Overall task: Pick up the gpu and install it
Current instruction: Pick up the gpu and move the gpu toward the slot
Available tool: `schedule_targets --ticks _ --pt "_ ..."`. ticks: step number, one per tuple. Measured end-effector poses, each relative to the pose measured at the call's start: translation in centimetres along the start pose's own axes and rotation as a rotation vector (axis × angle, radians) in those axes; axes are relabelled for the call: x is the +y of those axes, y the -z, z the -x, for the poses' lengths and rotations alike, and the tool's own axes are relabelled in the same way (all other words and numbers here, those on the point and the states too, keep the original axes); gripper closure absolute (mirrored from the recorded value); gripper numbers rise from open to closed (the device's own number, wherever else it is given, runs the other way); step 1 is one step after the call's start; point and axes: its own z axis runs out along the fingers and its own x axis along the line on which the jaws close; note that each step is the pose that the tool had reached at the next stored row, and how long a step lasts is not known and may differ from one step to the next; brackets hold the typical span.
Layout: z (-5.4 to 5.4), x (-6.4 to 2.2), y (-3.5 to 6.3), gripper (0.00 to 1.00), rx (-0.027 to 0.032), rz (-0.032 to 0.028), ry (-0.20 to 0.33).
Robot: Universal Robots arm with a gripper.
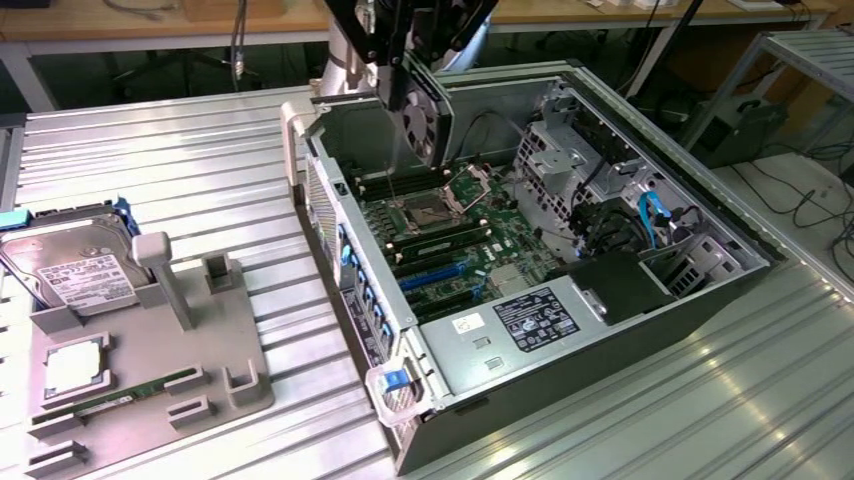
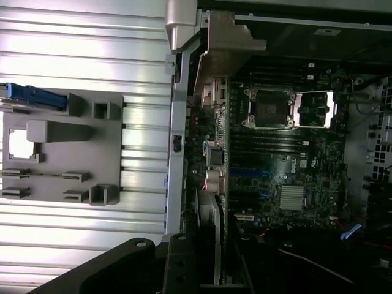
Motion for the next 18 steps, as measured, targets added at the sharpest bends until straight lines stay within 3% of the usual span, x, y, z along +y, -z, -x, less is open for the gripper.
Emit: schedule_targets --ticks 18 --pt "3.6 -0.18 -0.15 0.72 0.0000 0.0000 0.000"
